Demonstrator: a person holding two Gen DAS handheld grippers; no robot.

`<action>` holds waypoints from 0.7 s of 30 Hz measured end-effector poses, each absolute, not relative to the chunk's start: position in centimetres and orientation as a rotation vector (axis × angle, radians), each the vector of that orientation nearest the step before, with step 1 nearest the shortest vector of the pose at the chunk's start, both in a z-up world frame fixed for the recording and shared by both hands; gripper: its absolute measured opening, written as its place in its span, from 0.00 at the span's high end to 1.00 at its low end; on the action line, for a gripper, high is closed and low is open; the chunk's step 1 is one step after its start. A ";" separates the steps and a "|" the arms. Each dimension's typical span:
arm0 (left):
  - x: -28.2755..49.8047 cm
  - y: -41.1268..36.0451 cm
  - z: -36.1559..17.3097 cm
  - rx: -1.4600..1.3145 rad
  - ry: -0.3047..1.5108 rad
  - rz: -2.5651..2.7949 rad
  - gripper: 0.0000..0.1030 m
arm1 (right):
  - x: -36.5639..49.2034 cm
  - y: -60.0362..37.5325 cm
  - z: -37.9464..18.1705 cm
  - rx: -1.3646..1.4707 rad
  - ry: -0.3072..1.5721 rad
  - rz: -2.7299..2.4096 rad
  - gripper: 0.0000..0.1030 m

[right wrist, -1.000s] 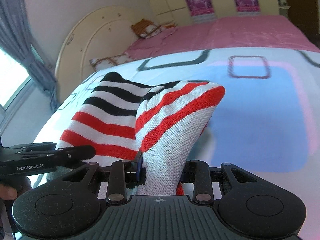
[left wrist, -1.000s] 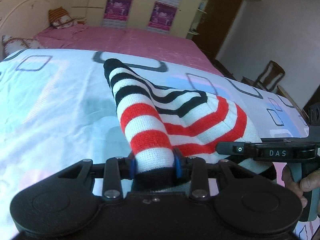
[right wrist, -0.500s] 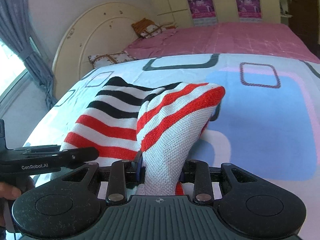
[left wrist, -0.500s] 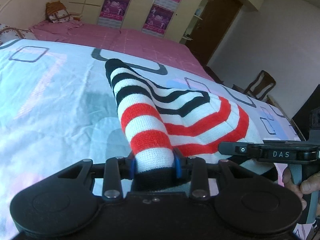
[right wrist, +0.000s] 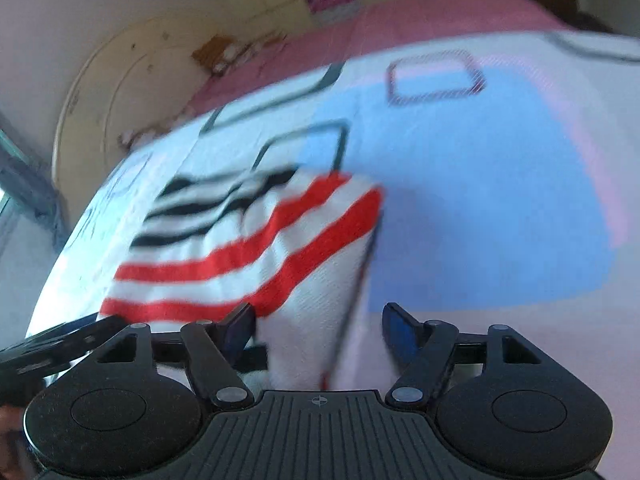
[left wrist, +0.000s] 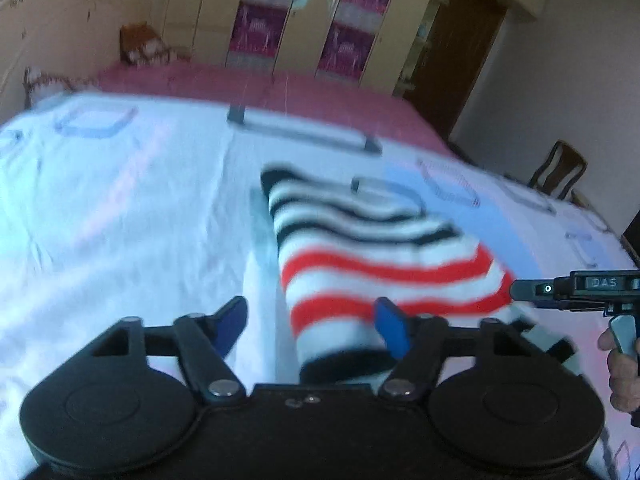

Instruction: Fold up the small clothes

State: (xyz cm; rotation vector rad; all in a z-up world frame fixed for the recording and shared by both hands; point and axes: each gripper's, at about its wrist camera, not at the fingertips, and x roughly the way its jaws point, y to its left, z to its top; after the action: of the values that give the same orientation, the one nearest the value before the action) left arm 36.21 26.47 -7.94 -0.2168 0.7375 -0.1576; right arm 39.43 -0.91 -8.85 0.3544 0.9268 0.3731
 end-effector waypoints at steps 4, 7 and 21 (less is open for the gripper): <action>38.8 24.8 -6.8 -0.163 0.737 -0.233 0.66 | 40.8 0.4 -6.7 0.297 0.861 0.435 0.96; 40.7 23.3 -8.2 -0.135 0.776 -0.258 0.69 | 41.9 3.3 -6.9 0.164 0.855 0.484 0.96; 36.0 22.5 -7.3 -0.126 0.758 -0.317 0.75 | 38.6 2.9 -5.8 0.071 0.842 0.500 1.00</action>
State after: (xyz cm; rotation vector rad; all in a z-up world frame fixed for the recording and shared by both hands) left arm 36.02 22.52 -7.31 -0.1257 0.7576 -0.3165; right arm 38.56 2.94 -5.84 0.0705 0.8420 0.5002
